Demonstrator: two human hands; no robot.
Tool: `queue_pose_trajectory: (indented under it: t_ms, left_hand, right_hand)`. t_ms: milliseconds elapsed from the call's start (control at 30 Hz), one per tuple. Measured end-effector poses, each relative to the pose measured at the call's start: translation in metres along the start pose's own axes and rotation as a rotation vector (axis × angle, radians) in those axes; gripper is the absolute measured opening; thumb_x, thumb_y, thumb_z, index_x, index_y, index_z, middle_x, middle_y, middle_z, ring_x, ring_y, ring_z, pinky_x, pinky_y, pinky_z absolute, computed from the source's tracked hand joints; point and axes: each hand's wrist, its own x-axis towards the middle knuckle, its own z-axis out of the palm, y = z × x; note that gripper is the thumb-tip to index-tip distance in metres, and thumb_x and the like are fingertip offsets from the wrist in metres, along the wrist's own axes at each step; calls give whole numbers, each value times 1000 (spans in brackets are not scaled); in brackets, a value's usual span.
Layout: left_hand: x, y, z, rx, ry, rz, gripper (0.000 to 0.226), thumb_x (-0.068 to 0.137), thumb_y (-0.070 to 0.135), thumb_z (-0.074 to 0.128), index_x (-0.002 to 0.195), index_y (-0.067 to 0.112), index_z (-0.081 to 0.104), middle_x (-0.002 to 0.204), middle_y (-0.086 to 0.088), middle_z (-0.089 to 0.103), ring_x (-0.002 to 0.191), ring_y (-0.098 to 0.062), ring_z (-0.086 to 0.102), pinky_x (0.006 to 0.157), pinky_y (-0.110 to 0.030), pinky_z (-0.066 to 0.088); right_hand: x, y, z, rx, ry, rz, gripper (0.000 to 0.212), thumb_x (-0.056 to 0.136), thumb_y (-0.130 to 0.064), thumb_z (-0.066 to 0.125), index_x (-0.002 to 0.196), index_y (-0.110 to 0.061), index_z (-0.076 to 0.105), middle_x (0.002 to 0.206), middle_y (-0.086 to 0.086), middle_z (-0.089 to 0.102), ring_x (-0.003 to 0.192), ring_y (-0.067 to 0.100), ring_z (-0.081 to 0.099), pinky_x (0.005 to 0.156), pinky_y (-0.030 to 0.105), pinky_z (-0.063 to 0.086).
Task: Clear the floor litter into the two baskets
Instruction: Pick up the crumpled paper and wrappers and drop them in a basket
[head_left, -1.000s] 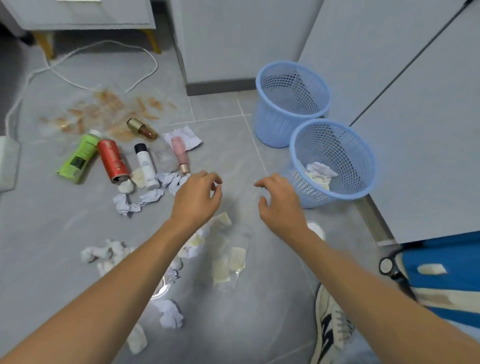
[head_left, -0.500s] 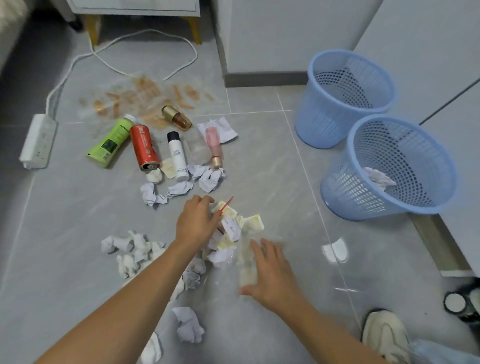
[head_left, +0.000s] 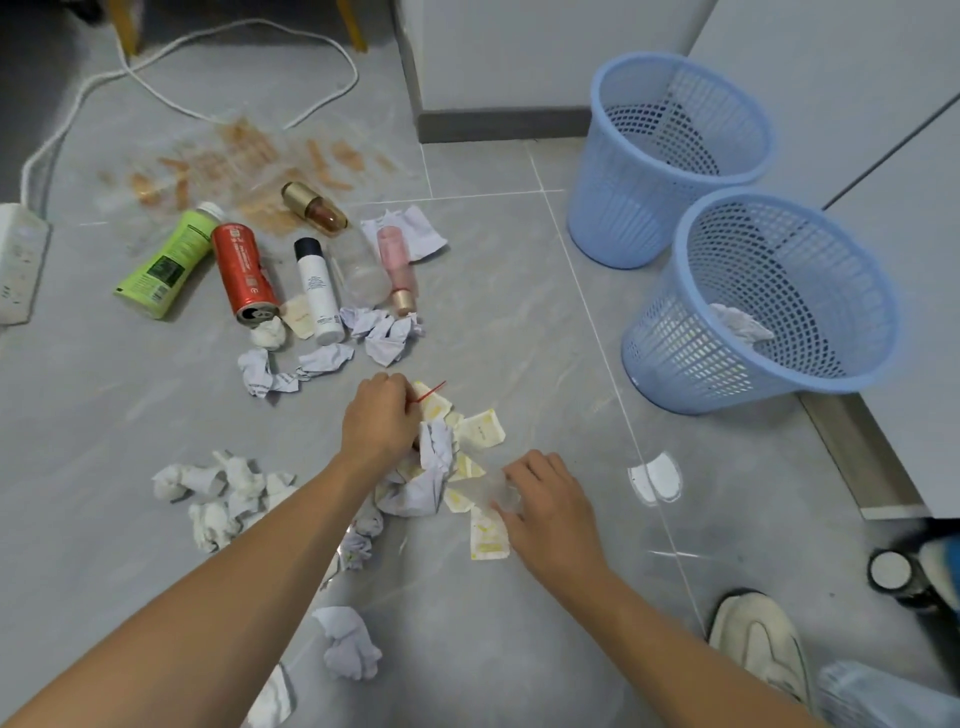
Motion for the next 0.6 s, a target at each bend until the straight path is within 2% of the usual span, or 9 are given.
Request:
queue_pose_trajectory:
  t_ms: [133,233,300,400,500,600]
  left_hand:
    - [-3,-1,-15,-89,37,8,2,94,18,58,94,17,59,93,0,61,85,-22,59,66,-36,44]
    - [-10,20,-40,-123,60,108,2,94,22,58,93,22,57,85,8,62,76,-15,59,62,-35,46]
    - [-15,49,-65,-177,49,189,5,93,22,59,91,25,57,82,11,62,73,-10,58,64,-37,50]
    - [-16,105,-97,-244,75,310,10,91,19,63,89,27,58,78,12,62,71,-8,59,65,-36,51]
    - [-8,170,-115,-308,121,400,11,87,17,64,87,27,59,75,11,61,69,-9,59,66,-35,50]
    - [4,234,-111,-330,124,496,8,85,19,64,85,27,61,74,11,61,68,-7,58,65,-35,50]
  right_hand:
    - [20,-2,-9,-21,34,8,37,73,-6,77,84,-22,46,79,-5,49,71,20,49,53,27,29]
    - [36,-8,-39,37,49,49,34,79,-2,68,92,-23,44,78,0,53,64,27,53,50,32,36]
    - [47,-11,-73,94,75,56,32,79,1,58,103,-20,52,84,3,57,66,34,56,52,40,46]
    - [67,-12,-130,143,226,38,42,81,2,50,117,-18,57,93,4,59,74,34,59,59,44,49]
    - [85,3,-186,145,381,60,33,86,4,47,109,-14,61,92,5,57,79,32,57,67,48,49]
    - [97,39,-230,72,504,135,26,87,2,48,105,-11,63,86,7,56,73,30,54,62,46,45]
